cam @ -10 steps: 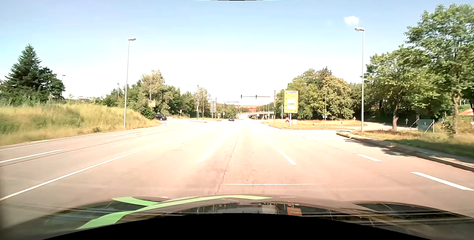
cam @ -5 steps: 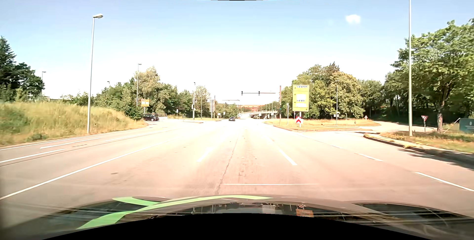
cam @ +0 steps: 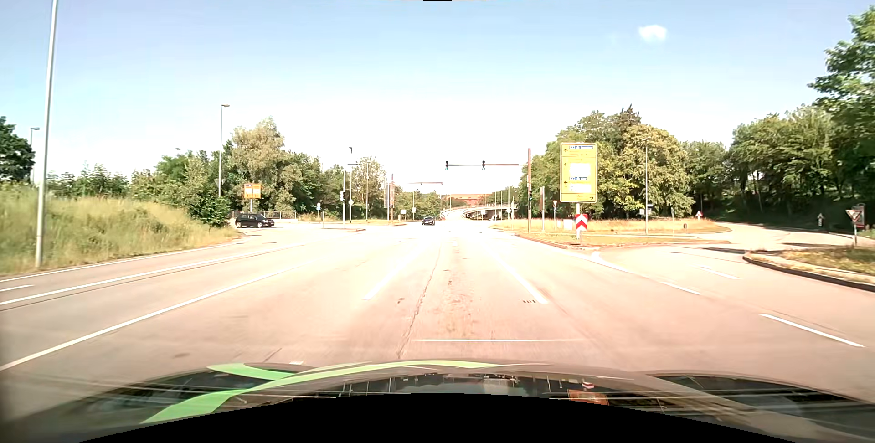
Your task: Follow the waypoints while adhering to traffic rules and regulations
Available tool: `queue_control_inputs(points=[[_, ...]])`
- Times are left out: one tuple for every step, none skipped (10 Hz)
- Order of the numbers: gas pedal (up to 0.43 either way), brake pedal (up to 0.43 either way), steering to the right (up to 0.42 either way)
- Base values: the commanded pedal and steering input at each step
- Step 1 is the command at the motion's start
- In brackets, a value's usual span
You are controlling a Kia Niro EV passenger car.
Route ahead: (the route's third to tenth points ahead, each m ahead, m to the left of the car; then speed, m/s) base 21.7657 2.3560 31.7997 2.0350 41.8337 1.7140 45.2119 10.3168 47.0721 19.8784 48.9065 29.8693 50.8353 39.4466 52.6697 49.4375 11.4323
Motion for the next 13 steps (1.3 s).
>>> queue_control_inputs(points=[[0.0,0.091,-0.006],[0.0,0.098,-0.005],[0.0,0.104,-0.004],[0.0,0.104,-0.004],[0.0,0.11,-0.004],[0.0,0.116,-0.003],[0.0,0.134,-0.003],[0.0,0.14,-0.002],[0.0,0.152,-0.002],[0.0,0.152,-0.002],[0.0,0.128,-0.001],[0.0,0.116,-0.001],[0.0,0.079,-0.001]])
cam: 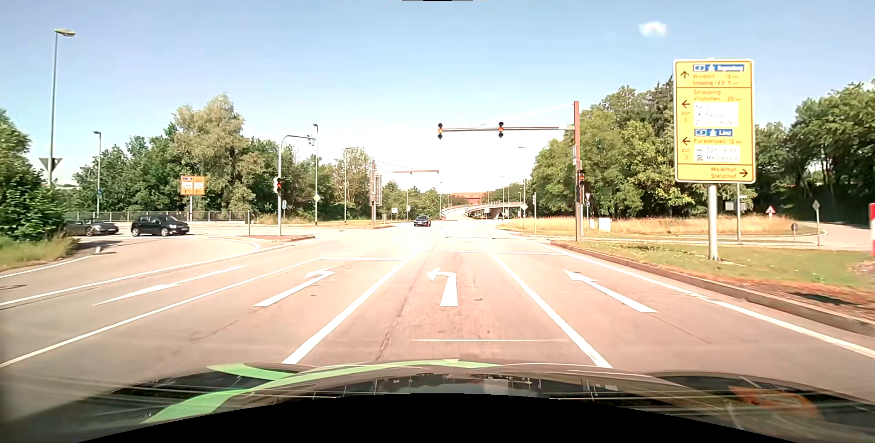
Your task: Follow the waypoints while adhering to traffic rules and regulations
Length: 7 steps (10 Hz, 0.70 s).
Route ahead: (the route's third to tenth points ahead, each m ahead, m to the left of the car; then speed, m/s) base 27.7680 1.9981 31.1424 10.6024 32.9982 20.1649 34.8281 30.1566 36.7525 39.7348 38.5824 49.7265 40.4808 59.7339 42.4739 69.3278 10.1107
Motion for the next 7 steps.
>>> queue_control_inputs(points=[[0.0,0.049,-0.001],[0.0,0.03,-0.001],[0.0,0.018,0.0],[0.0,0.012,0.0],[0.0,0.006,0.0],[0.0,0.0,0.0],[0.0,0.0,0.0]])
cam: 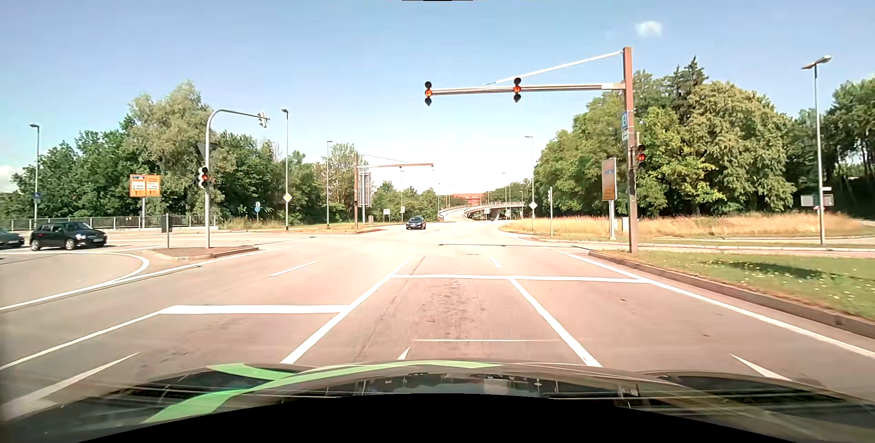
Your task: Follow the waypoints while adhering to traffic rules and regulations
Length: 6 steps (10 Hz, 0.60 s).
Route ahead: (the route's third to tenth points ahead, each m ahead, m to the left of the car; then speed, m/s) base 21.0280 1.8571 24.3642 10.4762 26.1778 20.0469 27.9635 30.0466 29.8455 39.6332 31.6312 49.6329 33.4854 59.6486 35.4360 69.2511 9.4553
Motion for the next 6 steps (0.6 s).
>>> queue_control_inputs(points=[[0.0,0.0,0.0],[0.0,0.0,0.0],[0.0,0.073,0.0],[0.0,0.152,0.0],[0.0,0.159,-0.001],[0.0,0.183,-0.004]])
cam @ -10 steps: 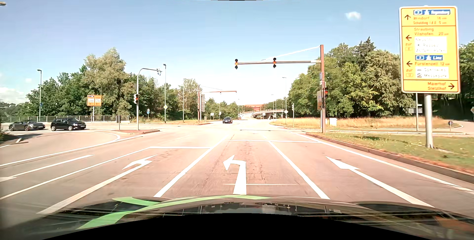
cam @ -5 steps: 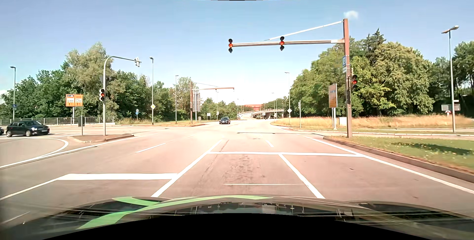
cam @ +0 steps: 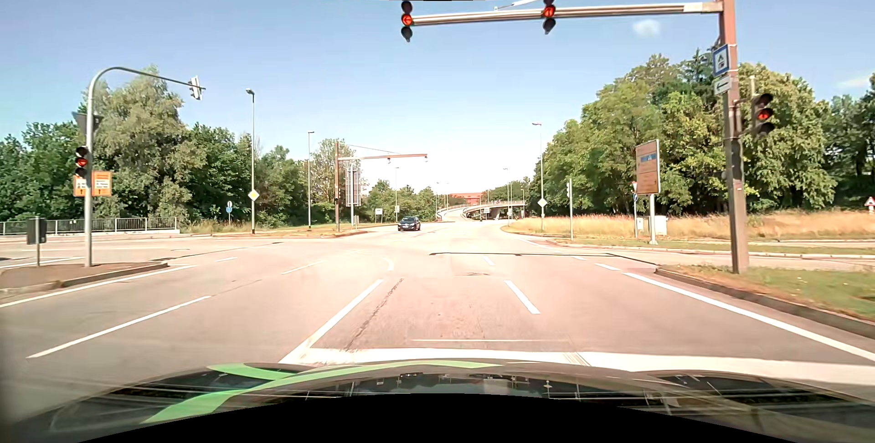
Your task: Follow the waypoints while adhering to traffic rules and regulations
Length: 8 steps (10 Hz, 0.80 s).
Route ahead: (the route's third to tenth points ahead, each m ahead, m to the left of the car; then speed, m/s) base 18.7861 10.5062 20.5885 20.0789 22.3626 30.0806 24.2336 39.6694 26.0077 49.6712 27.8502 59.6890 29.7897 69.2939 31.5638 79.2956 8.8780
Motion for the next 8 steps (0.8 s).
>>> queue_control_inputs(points=[[0.0,0.201,-0.012],[0.0,0.201,-0.018],[0.0,0.213,-0.024],[0.0,0.213,-0.035],[0.0,0.226,-0.047],[0.0,0.232,-0.057],[0.0,0.232,-0.076],[0.0,0.232,-0.101]])
